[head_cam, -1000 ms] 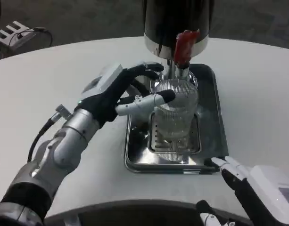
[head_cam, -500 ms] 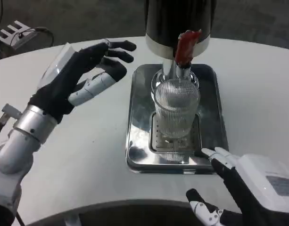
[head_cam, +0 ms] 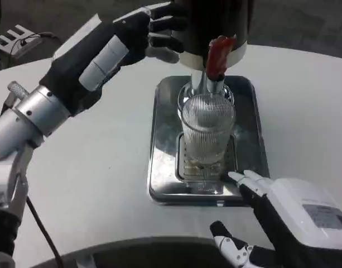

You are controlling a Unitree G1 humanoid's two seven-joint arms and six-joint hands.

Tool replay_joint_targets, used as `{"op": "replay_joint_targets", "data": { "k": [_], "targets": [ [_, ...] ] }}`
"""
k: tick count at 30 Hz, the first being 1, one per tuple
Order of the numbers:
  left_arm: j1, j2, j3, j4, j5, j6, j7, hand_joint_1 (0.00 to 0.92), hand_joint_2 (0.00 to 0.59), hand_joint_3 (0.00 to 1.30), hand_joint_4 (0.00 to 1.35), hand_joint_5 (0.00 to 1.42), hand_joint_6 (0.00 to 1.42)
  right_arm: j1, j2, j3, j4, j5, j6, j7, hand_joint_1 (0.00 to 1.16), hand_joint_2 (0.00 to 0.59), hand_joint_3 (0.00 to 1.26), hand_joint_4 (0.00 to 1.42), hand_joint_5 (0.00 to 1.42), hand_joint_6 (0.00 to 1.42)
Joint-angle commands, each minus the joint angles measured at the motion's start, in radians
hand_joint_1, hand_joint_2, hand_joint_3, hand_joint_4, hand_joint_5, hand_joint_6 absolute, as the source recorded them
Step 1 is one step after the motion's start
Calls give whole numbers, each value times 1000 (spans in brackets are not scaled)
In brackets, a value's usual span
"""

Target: Grasp the cup under the faucet to collect the drink, then remove the cup.

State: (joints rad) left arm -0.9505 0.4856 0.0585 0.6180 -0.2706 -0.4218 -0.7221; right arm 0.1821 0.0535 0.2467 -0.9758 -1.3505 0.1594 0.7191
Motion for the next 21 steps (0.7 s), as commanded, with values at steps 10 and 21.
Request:
{"op": "replay_joint_targets", "data": {
  "k": [10, 21],
  "targets": [
    [-137, -74, -2, 76, 20, 85, -88, 0, 77, 218, 166, 295, 333, 29, 25, -11, -33, 9, 5, 6, 382, 461, 165, 96, 133, 150],
    [-225, -122, -30, 218, 83, 81, -131, 0, 78, 206, 157, 288, 328, 41, 24, -31, -36, 37, 6, -5, 382, 461, 167, 96, 133, 148]
  ]
}}
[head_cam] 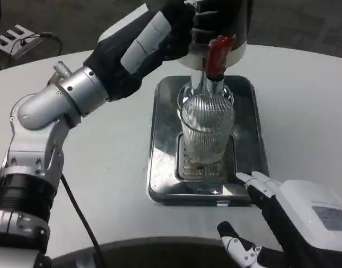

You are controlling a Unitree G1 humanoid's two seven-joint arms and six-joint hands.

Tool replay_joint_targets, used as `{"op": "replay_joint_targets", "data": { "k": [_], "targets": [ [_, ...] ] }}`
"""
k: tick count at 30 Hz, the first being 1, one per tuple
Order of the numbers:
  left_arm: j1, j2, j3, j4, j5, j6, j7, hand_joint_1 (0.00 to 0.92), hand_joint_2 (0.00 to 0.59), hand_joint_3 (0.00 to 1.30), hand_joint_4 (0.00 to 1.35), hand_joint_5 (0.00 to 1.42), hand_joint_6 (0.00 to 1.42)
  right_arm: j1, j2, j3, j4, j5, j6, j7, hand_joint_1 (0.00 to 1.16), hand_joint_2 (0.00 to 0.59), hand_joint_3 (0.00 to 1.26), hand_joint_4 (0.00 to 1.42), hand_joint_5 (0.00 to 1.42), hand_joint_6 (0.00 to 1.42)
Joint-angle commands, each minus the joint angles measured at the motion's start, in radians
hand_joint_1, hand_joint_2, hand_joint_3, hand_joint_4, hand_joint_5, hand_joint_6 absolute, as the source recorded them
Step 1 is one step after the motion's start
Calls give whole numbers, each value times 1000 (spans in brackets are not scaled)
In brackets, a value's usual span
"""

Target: Grasp the cup under the faucet to collect the drink, then remove the cup.

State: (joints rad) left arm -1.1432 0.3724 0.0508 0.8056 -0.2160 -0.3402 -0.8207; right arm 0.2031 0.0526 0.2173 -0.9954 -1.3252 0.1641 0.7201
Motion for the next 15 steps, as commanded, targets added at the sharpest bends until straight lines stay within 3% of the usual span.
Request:
{"op": "replay_joint_targets", "data": {
  "k": [1, 15],
  "targets": [
    [-35, -12, -26, 36, 33, -1, -38, 0, 79, 206, 157, 289, 328, 21, 24, -2, -16, 14, 1, -7, 382, 461, 168, 96, 133, 147],
    [-35, -19, -75, 66, 105, -49, -71, 0, 79, 216, 173, 293, 333, 48, 32, -1, -32, 24, 4, -17, 382, 461, 174, 96, 133, 147]
  ]
}}
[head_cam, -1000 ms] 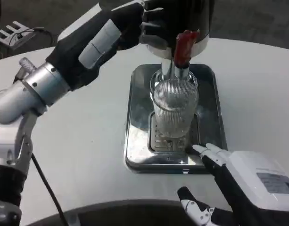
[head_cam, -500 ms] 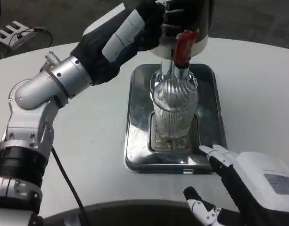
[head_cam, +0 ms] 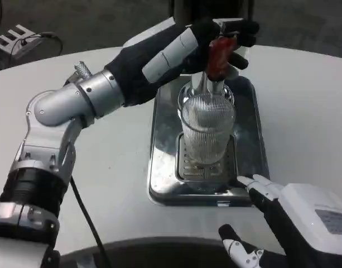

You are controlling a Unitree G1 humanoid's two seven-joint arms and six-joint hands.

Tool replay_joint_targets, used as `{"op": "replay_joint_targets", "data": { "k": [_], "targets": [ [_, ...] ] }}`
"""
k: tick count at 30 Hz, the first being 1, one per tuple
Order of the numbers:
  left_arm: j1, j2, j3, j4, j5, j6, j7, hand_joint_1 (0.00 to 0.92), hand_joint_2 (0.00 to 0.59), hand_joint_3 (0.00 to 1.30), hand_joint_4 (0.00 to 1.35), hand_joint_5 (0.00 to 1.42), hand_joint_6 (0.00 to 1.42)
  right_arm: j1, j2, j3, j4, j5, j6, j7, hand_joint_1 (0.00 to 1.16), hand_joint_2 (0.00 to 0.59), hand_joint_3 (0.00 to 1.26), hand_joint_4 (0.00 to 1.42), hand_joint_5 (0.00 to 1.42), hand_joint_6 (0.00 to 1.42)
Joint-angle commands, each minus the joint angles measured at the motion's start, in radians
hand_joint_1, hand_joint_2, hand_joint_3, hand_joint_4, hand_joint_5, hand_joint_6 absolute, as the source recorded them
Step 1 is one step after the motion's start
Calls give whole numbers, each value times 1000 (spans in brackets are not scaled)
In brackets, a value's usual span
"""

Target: Grasp the cup under the faucet to collect the drink, then remove the cup.

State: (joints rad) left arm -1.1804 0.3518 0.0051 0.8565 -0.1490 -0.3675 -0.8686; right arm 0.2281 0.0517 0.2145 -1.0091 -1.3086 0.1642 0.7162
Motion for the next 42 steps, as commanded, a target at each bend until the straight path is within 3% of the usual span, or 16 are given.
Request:
{"op": "replay_joint_targets", "data": {
  "k": [1, 4, 8, 15, 19, 23, 27, 30, 42],
  "targets": [
    [3, 4, -37, 16, 47, -29, -23, 0, 79, 215, 173, 293, 333, 24, 34, 1, -19, 9, 5, -13, 382, 461, 174, 96, 133, 147],
    [6, 10, -54, 18, 67, -53, -22, 0, 78, 214, 174, 293, 317, 24, 42, 0, -21, 14, 14, -13, 382, 461, 174, 96, 133, 147],
    [8, 16, -77, 24, 105, -98, -15, 0, 78, 214, 170, 293, 314, 10, 70, -30, -12, 65, 100, 0, 382, 461, 174, 96, 133, 146],
    [2, 27, -118, 63, 166, -177, 9, 0, 77, 206, 164, 278, 301, -29, 70, -86, -10, 248, 236, -35, 370, 438, 164, 106, 147, 157],
    [-1, 30, -132, 82, 175, -203, 16, 0, 64, 205, 151, 270, 296, -46, 63, -108, 4, 346, 282, -94, 471, 357, 56, 90, 155, 199],
    [-4, 33, -140, 94, 183, -233, 25, 0, 21, 204, 142, 253, 284, -66, 27, -110, 59, 408, 269, -202, 587, 273, 0, 26, 149, 211],
    [1, 42, -143, 88, 198, -267, 45, 0, 2, 195, 133, 240, 271, -103, 25, -111, 137, 455, 265, -323, 652, 254, 0, 22, 133, 212],
    [3, 48, -149, 84, 211, -291, 52, 0, 0, 195, 131, 239, 268, -143, 7, -110, 185, 464, 277, -350, 681, 248, 0, 22, 133, 212],
    [-5, 55, -175, 97, 215, -310, 66, 0, 0, 195, 130, 239, 262, -269, -3, -116, 371, 572, 261, -506, 708, 225, 0, 22, 122, 182]
  ]
}}
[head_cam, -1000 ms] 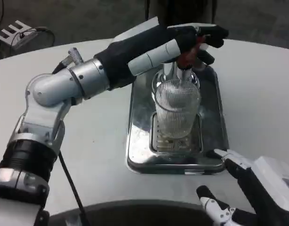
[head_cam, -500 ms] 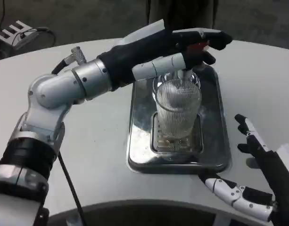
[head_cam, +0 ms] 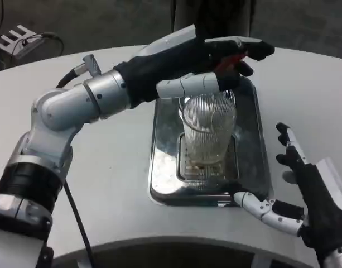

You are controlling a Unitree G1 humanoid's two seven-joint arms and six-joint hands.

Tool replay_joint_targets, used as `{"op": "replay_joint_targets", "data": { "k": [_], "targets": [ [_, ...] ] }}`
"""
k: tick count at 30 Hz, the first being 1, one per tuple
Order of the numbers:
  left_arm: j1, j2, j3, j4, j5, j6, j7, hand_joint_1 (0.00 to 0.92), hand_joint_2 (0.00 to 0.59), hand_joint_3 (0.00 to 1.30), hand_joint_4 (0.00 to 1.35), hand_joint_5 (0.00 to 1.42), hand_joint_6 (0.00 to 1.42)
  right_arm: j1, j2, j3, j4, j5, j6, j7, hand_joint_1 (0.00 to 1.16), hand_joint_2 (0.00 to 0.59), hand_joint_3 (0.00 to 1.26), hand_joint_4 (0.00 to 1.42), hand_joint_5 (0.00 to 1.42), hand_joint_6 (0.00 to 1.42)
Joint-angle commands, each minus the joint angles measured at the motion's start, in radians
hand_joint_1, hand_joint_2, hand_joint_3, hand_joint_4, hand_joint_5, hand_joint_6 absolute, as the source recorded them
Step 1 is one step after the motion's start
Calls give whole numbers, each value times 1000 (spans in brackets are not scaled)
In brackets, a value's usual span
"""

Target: Grasp the cup under the faucet to collect the drink, then remove the cup.

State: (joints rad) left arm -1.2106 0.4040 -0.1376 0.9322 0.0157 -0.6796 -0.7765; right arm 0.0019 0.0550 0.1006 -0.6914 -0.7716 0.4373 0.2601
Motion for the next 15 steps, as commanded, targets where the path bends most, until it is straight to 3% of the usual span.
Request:
{"op": "replay_joint_targets", "data": {
  "k": [1, 10, 15],
  "targets": [
    [24, 3, -32, 22, 50, 1, -25, 0, 0, 194, 129, 239, 261, -58, -7, -3, 73, 48, -9, -62, 727, 218, 0, 22, 122, 178],
    [15, 3, -34, 24, 52, -5, -18, 0, 0, 192, 127, 228, 246, -166, -47, -18, 232, 146, -30, -148, 739, 204, 0, 12, 99, 165],
    [12, 3, -31, 22, 48, -7, -18, 0, 0, 192, 127, 226, 237, -204, -49, -11, 298, 177, -50, -207, 757, 194, 0, 20, 97, 145]
  ]
}}
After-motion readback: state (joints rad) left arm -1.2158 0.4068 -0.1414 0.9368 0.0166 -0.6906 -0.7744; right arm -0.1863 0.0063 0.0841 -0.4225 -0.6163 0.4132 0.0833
